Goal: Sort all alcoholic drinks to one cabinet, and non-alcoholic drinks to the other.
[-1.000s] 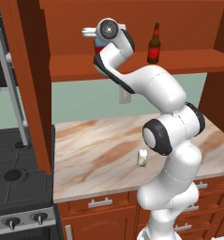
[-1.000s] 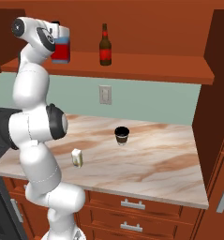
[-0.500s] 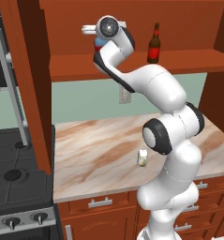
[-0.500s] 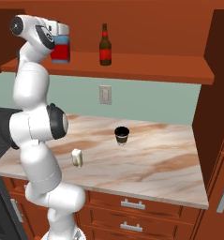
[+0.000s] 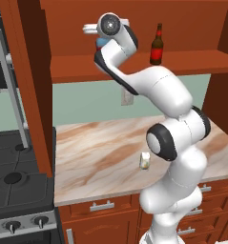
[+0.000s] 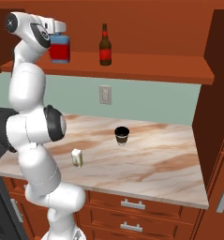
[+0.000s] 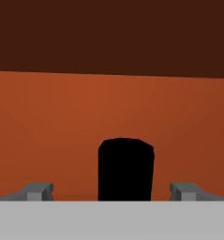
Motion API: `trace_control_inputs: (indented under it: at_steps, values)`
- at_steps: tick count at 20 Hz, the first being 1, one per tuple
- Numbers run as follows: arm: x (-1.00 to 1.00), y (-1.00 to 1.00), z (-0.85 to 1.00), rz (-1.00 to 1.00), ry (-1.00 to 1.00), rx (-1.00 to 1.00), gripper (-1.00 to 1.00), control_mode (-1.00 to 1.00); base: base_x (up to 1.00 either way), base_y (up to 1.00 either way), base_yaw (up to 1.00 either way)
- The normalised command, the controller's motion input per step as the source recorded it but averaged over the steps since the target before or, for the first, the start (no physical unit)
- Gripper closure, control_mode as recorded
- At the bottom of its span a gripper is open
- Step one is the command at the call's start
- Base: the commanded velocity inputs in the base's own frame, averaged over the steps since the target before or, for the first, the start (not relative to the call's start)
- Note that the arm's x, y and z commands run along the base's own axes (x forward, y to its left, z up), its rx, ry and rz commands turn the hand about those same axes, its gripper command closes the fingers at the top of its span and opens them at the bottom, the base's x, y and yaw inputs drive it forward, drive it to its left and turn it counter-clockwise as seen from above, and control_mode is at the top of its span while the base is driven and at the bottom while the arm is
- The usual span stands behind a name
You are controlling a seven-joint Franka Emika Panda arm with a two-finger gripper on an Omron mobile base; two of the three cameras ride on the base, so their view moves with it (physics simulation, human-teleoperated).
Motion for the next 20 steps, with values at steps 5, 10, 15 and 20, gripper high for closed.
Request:
trace_control_inputs:
  at_steps: [5,10,15,20]
  values:
    - [-0.27,0.00,0.00,0.00,0.00,-0.03,-1.00,-1.00,0.00,0.00,0.00]
    - [-0.33,0.00,0.00,0.00,0.00,-0.03,-1.00,-1.00,0.00,0.00,0.00]
    - [-0.48,-0.01,0.00,-0.02,0.00,-0.01,-1.00,-1.00,0.00,0.00,0.00]
    - [-0.58,-0.03,0.00,-0.03,0.00,0.00,-1.00,-1.00,0.00,0.00,0.00]
